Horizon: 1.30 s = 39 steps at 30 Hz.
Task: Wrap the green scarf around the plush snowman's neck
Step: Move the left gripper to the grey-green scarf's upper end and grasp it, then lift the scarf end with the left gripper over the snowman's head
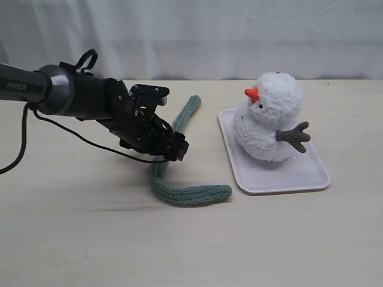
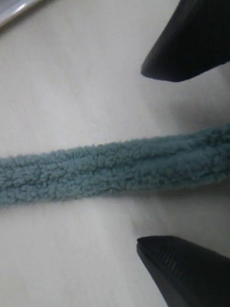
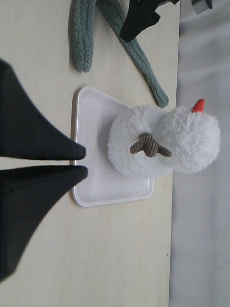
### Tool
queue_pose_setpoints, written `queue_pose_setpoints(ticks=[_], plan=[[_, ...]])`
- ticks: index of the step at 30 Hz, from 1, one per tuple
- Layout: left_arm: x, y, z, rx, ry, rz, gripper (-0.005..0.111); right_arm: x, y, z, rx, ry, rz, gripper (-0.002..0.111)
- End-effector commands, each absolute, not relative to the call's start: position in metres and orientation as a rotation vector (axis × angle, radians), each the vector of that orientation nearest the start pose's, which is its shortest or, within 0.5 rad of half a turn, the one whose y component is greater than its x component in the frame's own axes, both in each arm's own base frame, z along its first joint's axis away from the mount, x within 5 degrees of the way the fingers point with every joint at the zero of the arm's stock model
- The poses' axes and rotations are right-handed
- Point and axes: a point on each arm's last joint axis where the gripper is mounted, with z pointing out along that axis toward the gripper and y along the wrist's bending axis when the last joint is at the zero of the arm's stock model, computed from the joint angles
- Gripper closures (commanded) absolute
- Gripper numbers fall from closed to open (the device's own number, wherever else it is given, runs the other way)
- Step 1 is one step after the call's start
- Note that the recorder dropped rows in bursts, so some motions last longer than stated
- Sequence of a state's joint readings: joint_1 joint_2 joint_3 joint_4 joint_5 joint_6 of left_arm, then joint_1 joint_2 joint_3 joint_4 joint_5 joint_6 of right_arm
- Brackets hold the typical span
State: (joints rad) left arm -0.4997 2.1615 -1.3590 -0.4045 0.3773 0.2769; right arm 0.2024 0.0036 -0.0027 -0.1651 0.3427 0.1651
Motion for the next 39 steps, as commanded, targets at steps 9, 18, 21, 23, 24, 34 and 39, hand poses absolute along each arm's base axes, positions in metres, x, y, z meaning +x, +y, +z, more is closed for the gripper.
queue_pose_setpoints(ticks=[9,18,21,23,24,34,39], plan=[[0.378,-0.228,0.087,0.674,2.614,-0.37,0.026,0.053,0.006,0.183,-0.136,1.817,0.093,0.104],[0.373,-0.236,0.087,0.75,2.592,-0.367,0.072,0.053,0.006,0.183,-0.136,1.817,0.093,0.104],[0.372,-0.236,0.087,0.747,2.604,-0.371,0.095,0.053,0.006,0.183,-0.136,1.817,0.093,0.104],[0.37,-0.236,0.087,0.755,2.619,-0.376,0.107,0.053,0.006,0.183,-0.136,1.817,0.093,0.104],[0.37,-0.236,0.086,0.757,2.623,-0.377,0.107,0.053,0.006,0.183,-0.136,1.817,0.093,0.104],[0.372,-0.235,0.194,0.648,2.329,-0.44,0.107,0.053,0.006,0.183,-0.136,1.817,0.093,0.104],[0.37,-0.248,0.232,0.678,2.227,-0.477,0.107,0.053,0.006,0.183,-0.136,1.817,0.093,0.104]])
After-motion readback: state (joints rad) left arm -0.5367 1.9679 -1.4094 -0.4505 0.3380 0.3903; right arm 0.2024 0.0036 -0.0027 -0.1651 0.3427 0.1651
